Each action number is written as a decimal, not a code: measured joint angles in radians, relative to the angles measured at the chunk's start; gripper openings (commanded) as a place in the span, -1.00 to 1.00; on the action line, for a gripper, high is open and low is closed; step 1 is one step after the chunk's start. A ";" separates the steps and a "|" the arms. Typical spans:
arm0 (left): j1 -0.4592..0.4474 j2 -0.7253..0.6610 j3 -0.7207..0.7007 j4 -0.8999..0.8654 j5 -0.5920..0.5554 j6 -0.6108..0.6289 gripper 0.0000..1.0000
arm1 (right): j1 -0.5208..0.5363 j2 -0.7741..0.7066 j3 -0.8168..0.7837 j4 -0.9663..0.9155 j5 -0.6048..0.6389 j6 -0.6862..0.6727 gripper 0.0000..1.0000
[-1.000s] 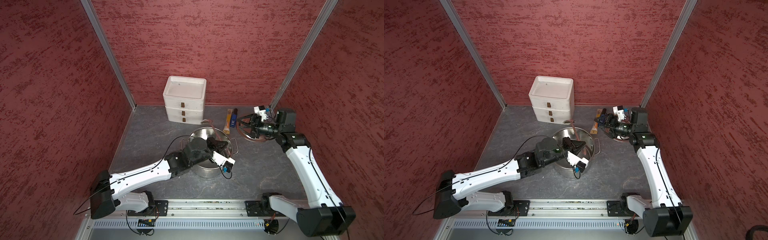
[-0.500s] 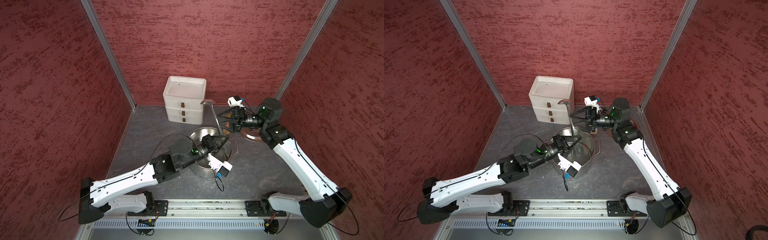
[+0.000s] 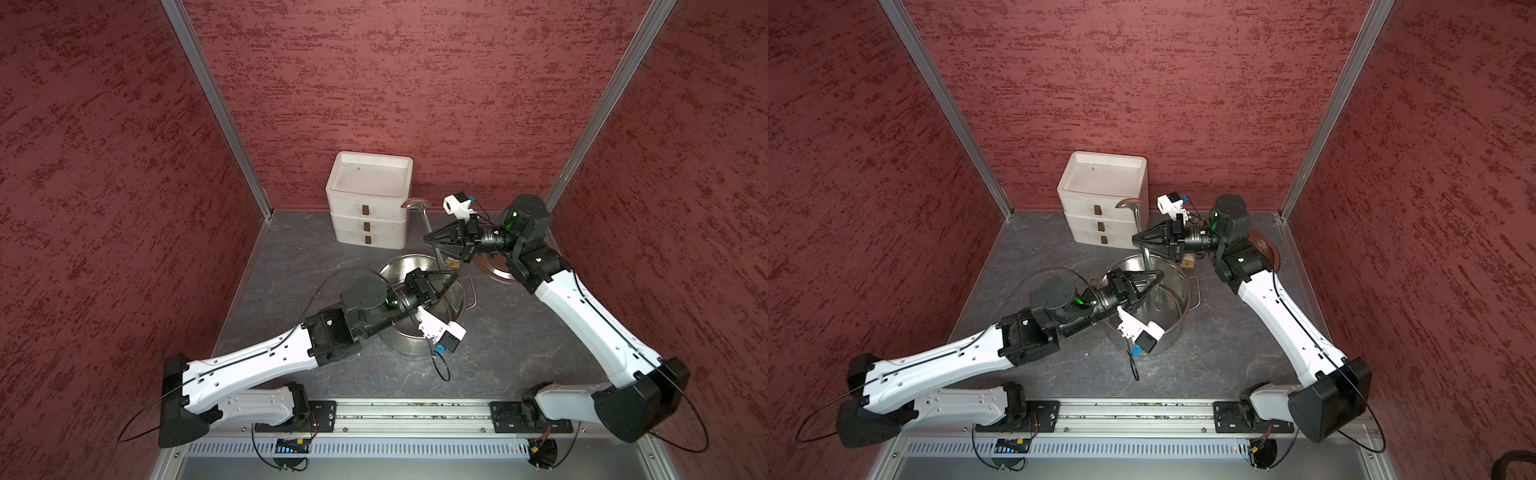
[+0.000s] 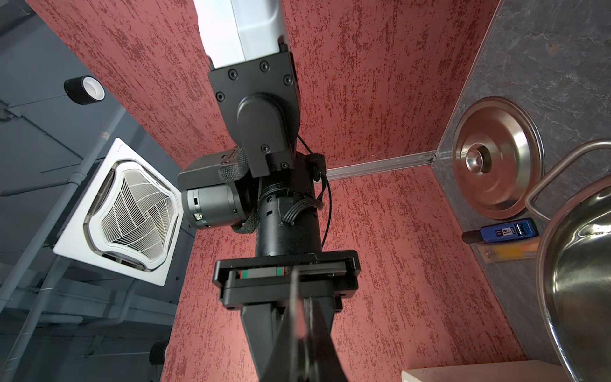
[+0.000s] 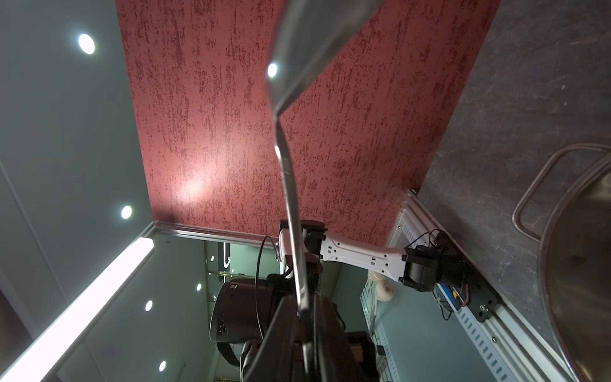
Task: Stir the soup with a spoon
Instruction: Place the spoon at the center of the board.
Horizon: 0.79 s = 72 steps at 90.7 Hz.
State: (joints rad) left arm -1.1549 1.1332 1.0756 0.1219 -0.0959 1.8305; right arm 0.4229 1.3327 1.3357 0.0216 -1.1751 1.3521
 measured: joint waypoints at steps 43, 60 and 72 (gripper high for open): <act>0.059 -0.046 -0.065 0.137 -0.037 -0.311 0.99 | -0.180 -0.001 0.155 -0.336 0.079 -0.340 -1.00; 0.235 -0.068 -0.084 0.177 -0.079 -0.693 1.00 | -0.450 -0.118 0.006 -0.410 0.153 -0.507 -1.00; 0.439 -0.046 0.001 0.053 -0.126 -1.083 1.00 | -0.552 -0.217 -0.188 -0.451 0.215 -0.634 -1.00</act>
State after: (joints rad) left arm -0.7162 1.0870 1.0767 0.1745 -0.2214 0.7479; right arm -0.1291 1.1160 1.1477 -0.4290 -0.9604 0.7181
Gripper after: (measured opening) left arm 0.998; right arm 0.071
